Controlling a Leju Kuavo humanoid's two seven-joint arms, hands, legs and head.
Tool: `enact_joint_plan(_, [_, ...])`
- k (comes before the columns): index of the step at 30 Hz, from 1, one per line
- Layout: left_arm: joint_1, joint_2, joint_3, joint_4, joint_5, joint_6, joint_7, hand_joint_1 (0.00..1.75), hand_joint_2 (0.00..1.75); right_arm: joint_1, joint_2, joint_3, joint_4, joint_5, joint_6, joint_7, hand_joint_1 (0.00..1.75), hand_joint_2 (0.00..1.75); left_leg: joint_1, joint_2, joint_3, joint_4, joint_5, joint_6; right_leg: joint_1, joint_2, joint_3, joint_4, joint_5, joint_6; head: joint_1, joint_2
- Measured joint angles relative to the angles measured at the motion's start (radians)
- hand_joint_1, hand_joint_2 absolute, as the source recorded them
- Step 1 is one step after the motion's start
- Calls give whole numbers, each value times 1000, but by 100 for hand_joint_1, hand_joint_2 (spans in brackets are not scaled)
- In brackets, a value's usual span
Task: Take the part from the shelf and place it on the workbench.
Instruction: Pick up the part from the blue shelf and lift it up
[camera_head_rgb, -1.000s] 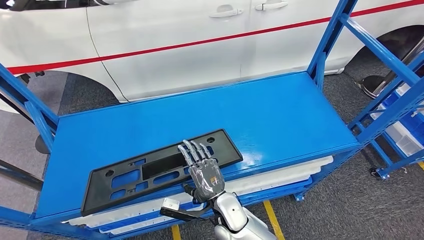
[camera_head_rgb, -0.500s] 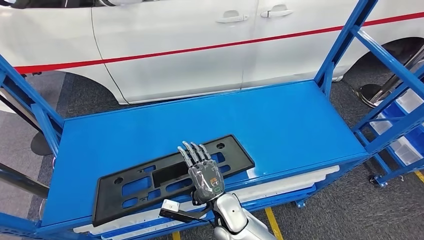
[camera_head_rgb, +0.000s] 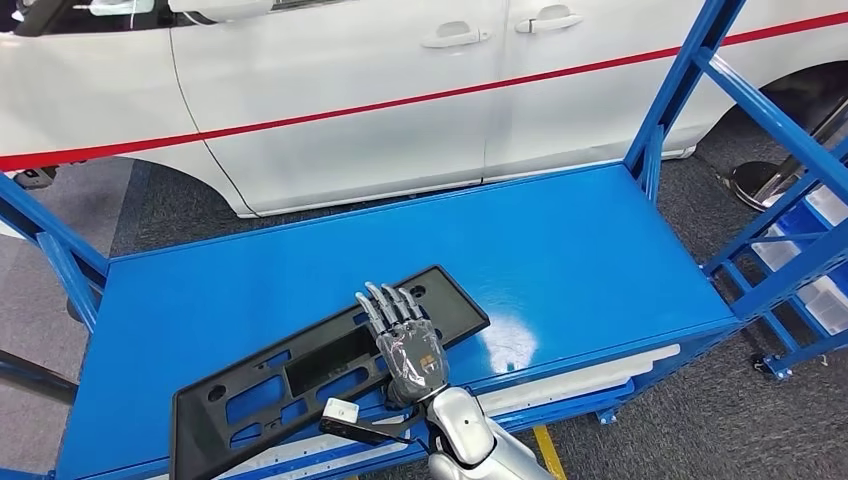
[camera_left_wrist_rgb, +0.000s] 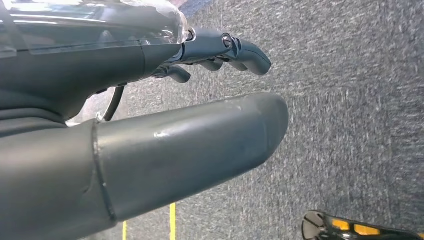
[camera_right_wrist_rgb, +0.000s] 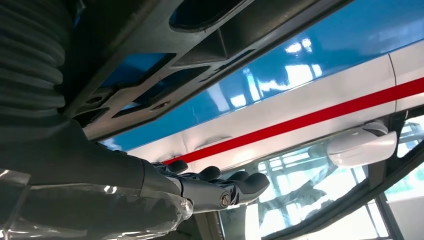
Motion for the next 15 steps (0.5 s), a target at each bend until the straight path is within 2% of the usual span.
enact_joint_plan(1, [2,0,0,0,0,0,0,0,0,0,0,0,0,0,0,0,0,175,0,0,4,-25,31,2,0,2,4,1,-4,1,0,0])
enact_joint_plan(3, [4,0,0,0,0,0,0,0,0,0,0,0,0,0,0,0,0,175,-1,0,55,-158,116,11,1,4,16,2,-12,5,0,0])
enact_joint_plan(4, [3,1,0,0,0,0,0,0,0,0,0,0,0,0,0,0,0,175,-3,0,82,-221,143,16,3,5,20,3,-16,8,0,0])
enact_joint_plan(5, [3,1,0,0,0,0,0,0,0,0,0,0,0,0,0,0,41,175,-6,0,99,-261,155,21,4,5,22,3,-19,13,0,0])
enact_joint_plan(6, [2,2,0,0,0,0,0,0,0,-1,0,0,0,0,0,0,83,175,-8,0,106,-278,155,25,5,5,22,2,-21,18,0,0])
enact_joint_plan(8, [2,2,0,0,-2,0,-1,0,0,-1,0,0,0,3,5,1,165,175,-10,-1,107,-284,154,32,6,5,24,-3,-21,30,0,0])
enact_joint_plan(10, [3,-2,-3,0,-18,-1,-6,0,0,-11,0,0,4,24,51,12,163,175,-5,1,114,-296,159,44,7,5,20,14,-34,39,1,0])
enact_joint_plan(11, [3,-5,-8,0,-32,-1,-10,0,0,-23,-1,1,11,42,91,22,163,175,-2,3,117,-301,161,50,7,4,6,45,-53,43,1,0])
enact_joint_plan(13, [1,-13,-20,0,-56,-1,-16,0,0,-50,-1,2,38,74,159,38,162,175,0,5,119,-305,161,57,4,3,-58,168,-113,48,1,0])
enact_joint_plan(14, [-1,-16,-24,0,-61,-1,-16,0,0,-60,-1,2,52,81,172,41,163,175,-1,5,120,-304,160,58,3,3,-93,233,-136,50,1,0])
enact_joint_plan(15, [-2,-18,-27,0,-65,-1,-16,0,0,-66,-1,2,63,85,177,42,163,175,-1,4,121,-304,158,59,3,3,-121,280,-145,51,1,0])
